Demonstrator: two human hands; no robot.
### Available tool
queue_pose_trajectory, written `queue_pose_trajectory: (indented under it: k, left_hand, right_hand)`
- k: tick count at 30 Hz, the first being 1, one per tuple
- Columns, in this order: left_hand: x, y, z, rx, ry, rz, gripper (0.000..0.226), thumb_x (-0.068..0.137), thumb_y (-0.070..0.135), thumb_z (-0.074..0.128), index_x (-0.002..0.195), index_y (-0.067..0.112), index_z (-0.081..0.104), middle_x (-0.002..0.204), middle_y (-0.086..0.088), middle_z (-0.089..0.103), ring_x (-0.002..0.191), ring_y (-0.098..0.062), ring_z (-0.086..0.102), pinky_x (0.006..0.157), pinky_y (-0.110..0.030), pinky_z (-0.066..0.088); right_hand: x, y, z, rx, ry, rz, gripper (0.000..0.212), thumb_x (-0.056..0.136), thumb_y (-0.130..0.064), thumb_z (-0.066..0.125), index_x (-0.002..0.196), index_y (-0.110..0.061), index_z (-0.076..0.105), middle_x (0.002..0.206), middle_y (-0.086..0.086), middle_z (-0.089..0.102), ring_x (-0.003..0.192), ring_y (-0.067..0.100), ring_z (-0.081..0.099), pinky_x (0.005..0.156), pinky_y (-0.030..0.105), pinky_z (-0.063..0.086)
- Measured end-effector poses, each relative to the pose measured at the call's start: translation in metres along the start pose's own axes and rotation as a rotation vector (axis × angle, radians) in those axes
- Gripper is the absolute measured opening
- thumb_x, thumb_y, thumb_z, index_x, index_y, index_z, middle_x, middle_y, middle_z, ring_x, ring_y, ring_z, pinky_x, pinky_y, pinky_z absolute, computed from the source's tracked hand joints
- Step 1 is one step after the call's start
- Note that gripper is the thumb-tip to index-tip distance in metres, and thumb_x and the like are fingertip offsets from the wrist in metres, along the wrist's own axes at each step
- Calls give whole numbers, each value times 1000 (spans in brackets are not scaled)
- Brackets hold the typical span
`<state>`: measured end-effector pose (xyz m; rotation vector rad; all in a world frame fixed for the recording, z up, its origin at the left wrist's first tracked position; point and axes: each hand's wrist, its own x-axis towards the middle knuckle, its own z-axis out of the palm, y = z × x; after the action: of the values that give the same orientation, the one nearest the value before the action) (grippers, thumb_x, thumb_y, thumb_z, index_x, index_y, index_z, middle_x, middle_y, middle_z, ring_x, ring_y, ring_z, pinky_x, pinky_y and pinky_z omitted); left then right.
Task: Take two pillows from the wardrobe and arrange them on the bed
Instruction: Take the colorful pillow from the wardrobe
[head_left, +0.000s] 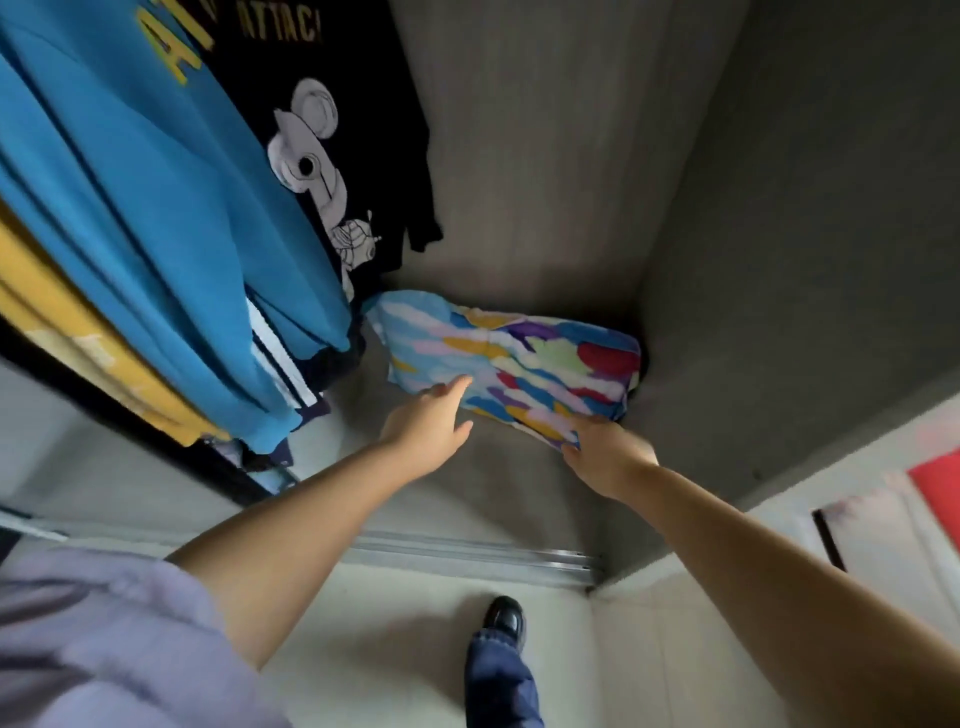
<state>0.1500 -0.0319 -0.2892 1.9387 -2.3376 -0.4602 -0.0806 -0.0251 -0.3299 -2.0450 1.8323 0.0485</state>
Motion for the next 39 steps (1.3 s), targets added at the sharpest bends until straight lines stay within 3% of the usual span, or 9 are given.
queue_pose_trajectory:
  k: [9, 13, 17, 20, 23, 27, 31, 35, 39]
  left_hand:
    - [190, -72, 88, 63, -164, -114, 61, 93, 33, 49, 146, 21, 22, 135, -11, 47, 125, -29, 47, 99, -41, 45]
    - [255, -93, 128, 178, -132, -47, 66, 92, 34, 50, 148, 18, 19, 135, -11, 46, 124, -27, 45, 100, -40, 43]
    - [320, -107, 164, 326, -53, 132, 71, 91, 33, 52, 150, 15, 17, 151, -11, 32, 138, -26, 32, 110, -37, 30]
    - [367, -120, 191, 418, 41, 273, 81, 81, 28, 68, 147, 8, 26, 154, -17, 28, 141, -30, 30, 114, -44, 25]
    - [415, -142, 217, 513, -10, 246, 92, 84, 36, 63, 151, 7, 5, 159, -15, 10, 147, -27, 14, 117, -42, 15]
    - [453, -165, 248, 566, -14, 211, 104, 76, 45, 69, 150, 9, 5, 155, -16, 22, 140, -31, 27, 113, -46, 20]
    - [470, -167, 265, 537, 57, 168, 99, 72, 43, 73, 149, 11, 19, 131, -16, 52, 120, -34, 47, 109, -45, 27]
    - [466, -153, 257, 576, -53, 172, 39, 88, 23, 55, 127, 21, 49, 120, -7, 62, 113, -30, 56, 97, -38, 37]
    - [425, -153, 233, 601, -146, 238, 34, 91, 13, 42, 121, 18, 58, 115, -7, 68, 107, -27, 63, 94, -34, 38]
  right_hand:
    - [221, 39, 40, -86, -126, 23, 41, 96, -28, 41, 135, -13, 42, 128, 16, 51, 114, 34, 55, 93, 42, 48]
    - [284, 55, 60, -139, -84, 2, 44, 97, -28, 39, 139, -15, 36, 131, 13, 45, 120, 30, 49, 96, 43, 46]
    - [341, 84, 84, -257, -62, -16, 58, 99, -28, 39, 150, -16, 16, 156, 12, 21, 143, 29, 22, 116, 43, 22]
    - [383, 107, 100, -361, 37, -11, 71, 97, -30, 46, 152, -15, 3, 161, 10, 6, 148, 26, 4, 118, 48, 9]
    - [414, 129, 117, -355, 100, 28, 90, 86, -43, 61, 151, -17, 6, 158, 9, 18, 147, 27, 12, 116, 53, 15]
    - [429, 140, 165, -341, 174, 125, 102, 72, -49, 74, 149, -13, 17, 143, 17, 41, 133, 35, 38, 113, 54, 22]
    - [437, 135, 186, -319, 343, 155, 91, 70, -47, 77, 141, -7, 35, 119, 19, 57, 109, 35, 55, 96, 44, 41]
    - [430, 122, 177, -428, 149, 129, 57, 83, -45, 63, 129, -15, 47, 116, 10, 62, 105, 28, 59, 86, 35, 45]
    - [393, 99, 168, -269, 6, 176, 29, 94, -27, 48, 120, -20, 58, 116, 6, 67, 107, 28, 64, 86, 35, 51]
